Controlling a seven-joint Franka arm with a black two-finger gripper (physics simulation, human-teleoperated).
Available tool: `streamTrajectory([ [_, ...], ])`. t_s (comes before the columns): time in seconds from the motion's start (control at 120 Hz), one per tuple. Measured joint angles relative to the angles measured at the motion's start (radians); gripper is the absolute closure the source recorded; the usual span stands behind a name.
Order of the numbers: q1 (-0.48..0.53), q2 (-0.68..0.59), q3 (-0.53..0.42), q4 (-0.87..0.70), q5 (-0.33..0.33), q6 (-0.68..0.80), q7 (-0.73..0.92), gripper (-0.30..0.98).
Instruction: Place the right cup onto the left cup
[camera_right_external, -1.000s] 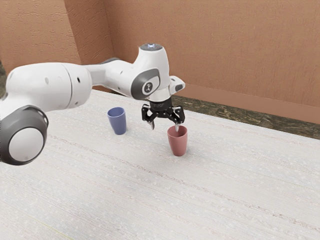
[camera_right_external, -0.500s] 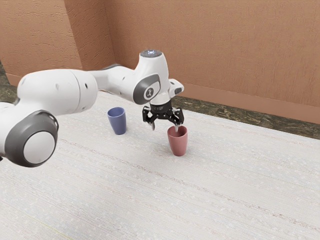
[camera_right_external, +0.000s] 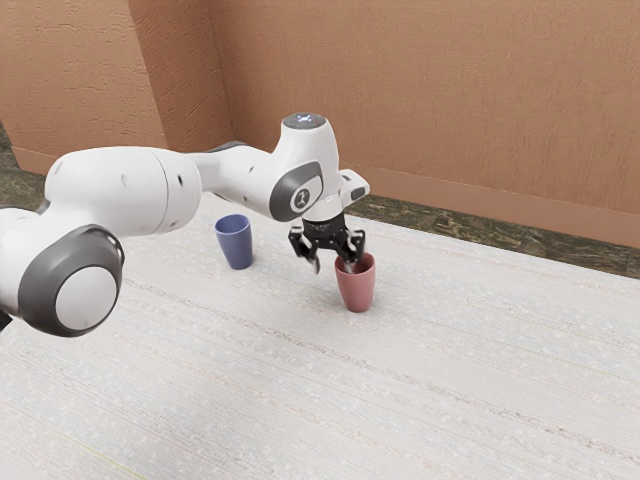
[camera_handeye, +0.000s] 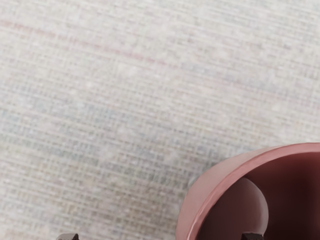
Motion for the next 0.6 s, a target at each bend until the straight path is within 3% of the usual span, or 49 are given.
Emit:
streamTrajectory([
  [0.1,0.000,0.000,0.000,-0.004,-0.002,0.002,0.003,0.53],
  [0.225,0.000,0.005,-0.002,-0.007,-0.004,0.008,0.006,0.66],
  [0.6,-0.001,0.000,-0.008,-0.007,-0.003,0.017,0.003,0.77],
])
